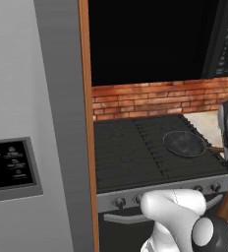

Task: Pick the croissant and place it on the pan. Then turn on the stove to warm the croissant.

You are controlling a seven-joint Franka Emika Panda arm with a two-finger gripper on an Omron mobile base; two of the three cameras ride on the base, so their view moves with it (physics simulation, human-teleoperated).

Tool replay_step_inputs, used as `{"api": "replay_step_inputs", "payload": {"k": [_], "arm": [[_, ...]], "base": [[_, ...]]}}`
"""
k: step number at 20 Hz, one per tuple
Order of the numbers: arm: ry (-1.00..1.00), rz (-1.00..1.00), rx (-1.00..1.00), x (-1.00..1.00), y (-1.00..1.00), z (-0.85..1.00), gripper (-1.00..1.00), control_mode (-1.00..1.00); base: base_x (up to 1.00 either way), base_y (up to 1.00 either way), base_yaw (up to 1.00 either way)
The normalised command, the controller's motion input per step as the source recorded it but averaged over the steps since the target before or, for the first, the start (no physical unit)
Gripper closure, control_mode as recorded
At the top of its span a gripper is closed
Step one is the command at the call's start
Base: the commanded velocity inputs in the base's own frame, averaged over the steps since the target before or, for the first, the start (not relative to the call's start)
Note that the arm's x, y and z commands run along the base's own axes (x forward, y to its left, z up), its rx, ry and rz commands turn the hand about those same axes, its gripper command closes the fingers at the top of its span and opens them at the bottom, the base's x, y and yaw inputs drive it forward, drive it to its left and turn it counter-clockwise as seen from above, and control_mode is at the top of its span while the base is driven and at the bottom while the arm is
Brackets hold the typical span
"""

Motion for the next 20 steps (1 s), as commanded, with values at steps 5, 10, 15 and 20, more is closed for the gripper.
{"api": "replay_step_inputs", "payload": {"k": [5, 10, 15, 20], "arm": [[0.00, -0.24, 0.00, -0.02, -0.41, -0.01, -1.00, -1.00], [0.00, -0.14, 0.00, -0.17, -0.44, 0.00, -1.00, -1.00], [0.00, -0.06, 0.00, -0.36, -0.37, 0.00, -1.00, -1.00], [-0.01, -0.01, 0.00, -0.58, -0.30, 0.00, -1.00, -1.00]], "base": [[0.00, 0.00, 0.00], [0.00, 0.00, 0.00], [0.00, 0.00, 0.00], [0.00, 0.00, 0.00]]}}
